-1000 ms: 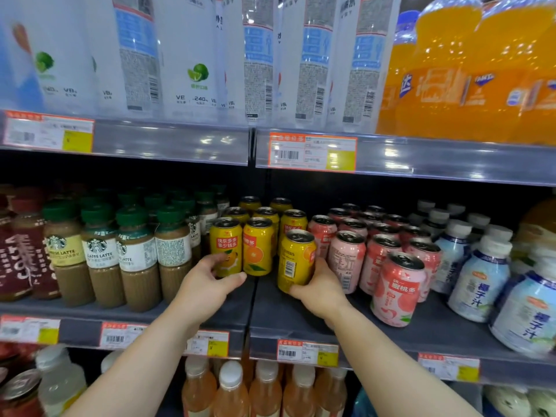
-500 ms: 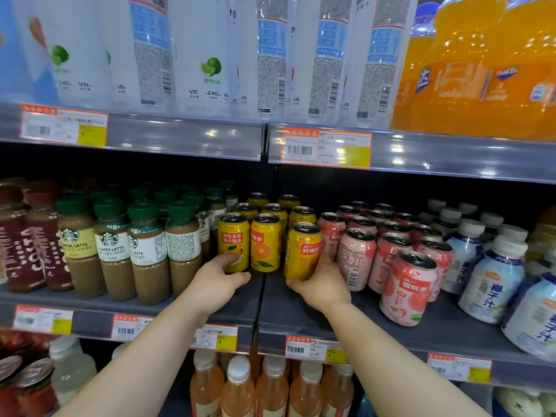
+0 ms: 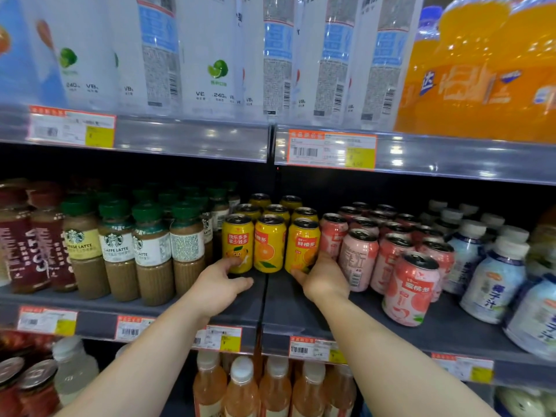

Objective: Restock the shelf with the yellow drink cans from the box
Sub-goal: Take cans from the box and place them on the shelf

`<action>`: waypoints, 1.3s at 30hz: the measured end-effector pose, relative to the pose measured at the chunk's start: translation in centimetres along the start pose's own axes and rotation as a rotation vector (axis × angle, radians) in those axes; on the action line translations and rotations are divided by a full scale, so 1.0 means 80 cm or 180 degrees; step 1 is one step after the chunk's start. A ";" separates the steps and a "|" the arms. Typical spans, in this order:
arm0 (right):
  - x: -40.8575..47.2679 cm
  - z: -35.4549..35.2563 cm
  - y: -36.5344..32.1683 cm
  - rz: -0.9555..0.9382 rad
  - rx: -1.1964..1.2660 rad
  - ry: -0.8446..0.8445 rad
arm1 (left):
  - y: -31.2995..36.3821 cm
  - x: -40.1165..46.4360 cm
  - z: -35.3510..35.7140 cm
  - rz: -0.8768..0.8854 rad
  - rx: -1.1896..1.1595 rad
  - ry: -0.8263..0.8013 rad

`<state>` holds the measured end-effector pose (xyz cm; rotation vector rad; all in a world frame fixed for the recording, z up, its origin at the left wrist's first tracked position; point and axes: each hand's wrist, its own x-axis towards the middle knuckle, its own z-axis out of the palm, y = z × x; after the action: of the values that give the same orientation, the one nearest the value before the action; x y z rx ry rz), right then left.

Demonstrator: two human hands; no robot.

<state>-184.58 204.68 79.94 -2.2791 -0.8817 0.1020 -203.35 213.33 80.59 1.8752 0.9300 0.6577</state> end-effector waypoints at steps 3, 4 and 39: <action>0.001 0.002 0.000 -0.0016 -0.0016 0.0004 | -0.002 0.001 -0.002 -0.0024 0.0026 -0.0032; 0.001 0.002 0.001 -0.0023 -0.0013 0.0009 | -0.002 0.002 -0.002 -0.0041 0.0015 -0.0035; -0.074 -0.014 -0.009 -0.0328 0.0223 -0.0329 | -0.006 0.001 0.002 0.0174 -0.0031 0.0030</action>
<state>-189.18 200.76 80.25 -2.1752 -1.0315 0.2033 -203.39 213.45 80.10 1.8961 0.8827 0.7035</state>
